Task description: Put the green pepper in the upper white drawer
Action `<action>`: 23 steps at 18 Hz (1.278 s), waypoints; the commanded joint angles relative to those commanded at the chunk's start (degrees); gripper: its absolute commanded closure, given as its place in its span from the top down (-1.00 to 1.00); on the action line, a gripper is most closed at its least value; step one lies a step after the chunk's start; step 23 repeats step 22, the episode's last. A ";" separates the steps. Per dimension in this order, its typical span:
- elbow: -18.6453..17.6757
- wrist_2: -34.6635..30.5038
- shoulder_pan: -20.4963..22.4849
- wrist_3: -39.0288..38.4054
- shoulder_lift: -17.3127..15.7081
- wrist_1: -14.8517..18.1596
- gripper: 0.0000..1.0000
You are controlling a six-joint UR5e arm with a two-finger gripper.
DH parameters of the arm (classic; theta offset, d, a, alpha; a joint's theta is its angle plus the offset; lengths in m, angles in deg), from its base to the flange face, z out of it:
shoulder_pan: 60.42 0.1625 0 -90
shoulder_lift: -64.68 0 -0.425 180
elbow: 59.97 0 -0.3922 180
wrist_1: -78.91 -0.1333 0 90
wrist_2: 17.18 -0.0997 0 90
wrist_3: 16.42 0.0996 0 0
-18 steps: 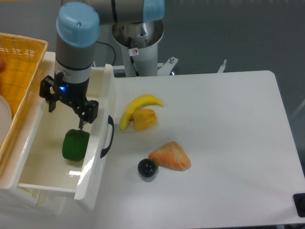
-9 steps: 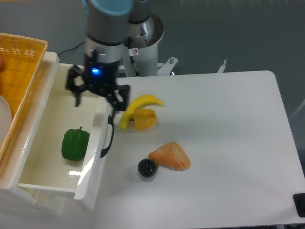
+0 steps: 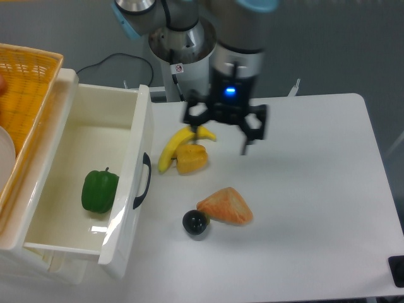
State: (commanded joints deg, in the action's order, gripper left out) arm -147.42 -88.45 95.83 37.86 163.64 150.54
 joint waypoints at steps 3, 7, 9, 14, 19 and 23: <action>-1.14 -6.66 1.68 9.76 1.40 -0.09 1.00; -2.38 -19.14 0.98 20.15 5.88 -0.18 1.00; -2.12 -20.66 0.81 19.99 8.34 -0.18 1.00; -0.44 -20.57 0.46 20.60 14.67 -1.58 1.00; -0.27 -20.48 -1.04 20.42 16.70 -3.87 1.00; -0.27 -19.78 -0.95 20.42 16.79 -3.87 1.00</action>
